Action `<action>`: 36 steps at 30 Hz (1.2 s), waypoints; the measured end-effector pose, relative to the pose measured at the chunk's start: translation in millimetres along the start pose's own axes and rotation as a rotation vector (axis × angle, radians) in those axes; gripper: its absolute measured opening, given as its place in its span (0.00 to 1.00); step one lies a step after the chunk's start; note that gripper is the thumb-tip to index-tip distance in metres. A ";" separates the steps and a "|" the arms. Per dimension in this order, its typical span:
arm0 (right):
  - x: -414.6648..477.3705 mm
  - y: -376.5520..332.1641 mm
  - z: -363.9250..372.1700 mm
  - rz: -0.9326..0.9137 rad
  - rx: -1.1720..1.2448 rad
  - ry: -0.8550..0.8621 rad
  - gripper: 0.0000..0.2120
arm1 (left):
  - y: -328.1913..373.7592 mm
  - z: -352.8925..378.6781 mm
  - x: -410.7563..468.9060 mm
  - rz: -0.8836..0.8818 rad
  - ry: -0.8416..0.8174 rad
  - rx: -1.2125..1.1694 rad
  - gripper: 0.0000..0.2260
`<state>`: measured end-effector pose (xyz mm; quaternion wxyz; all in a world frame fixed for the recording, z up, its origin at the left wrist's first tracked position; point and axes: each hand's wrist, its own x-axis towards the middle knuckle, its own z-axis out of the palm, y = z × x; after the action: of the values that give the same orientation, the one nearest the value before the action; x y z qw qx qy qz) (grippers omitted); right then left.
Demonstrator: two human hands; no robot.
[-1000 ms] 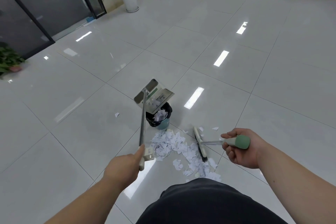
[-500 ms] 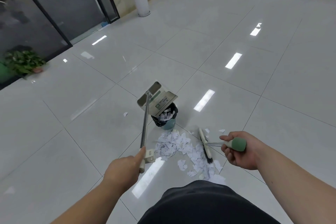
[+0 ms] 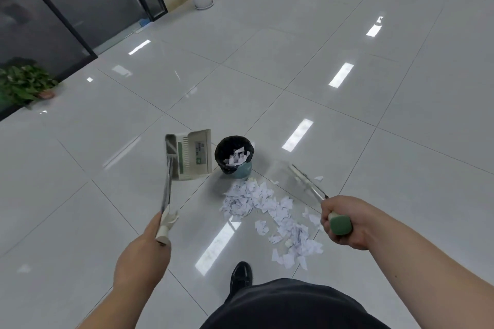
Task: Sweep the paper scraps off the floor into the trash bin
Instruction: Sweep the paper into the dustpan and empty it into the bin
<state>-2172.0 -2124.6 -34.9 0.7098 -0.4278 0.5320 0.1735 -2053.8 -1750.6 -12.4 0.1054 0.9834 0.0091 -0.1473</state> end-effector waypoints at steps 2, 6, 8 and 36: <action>8.4 4.7 -5.2 -0.026 -0.068 0.031 0.12 | -7.7 -0.7 -3.6 -0.051 0.017 -0.033 0.26; 29.2 9.7 -6.4 -0.054 -0.177 0.040 0.08 | -20.8 -0.1 -4.1 -0.132 0.021 -0.102 0.25; 41.3 12.5 -2.2 -0.057 -0.211 0.042 0.07 | -27.5 0.4 -2.4 -0.172 0.015 -0.142 0.24; 70.1 52.0 221.3 0.057 -0.452 0.118 0.43 | -176.7 14.5 239.2 -0.156 -0.256 -0.369 0.09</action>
<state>-2048.0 -1934.2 -105.2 0.5587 -0.5701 0.5319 0.2828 -1837.8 -1584.1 -131.8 0.2720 0.9172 0.0982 -0.2742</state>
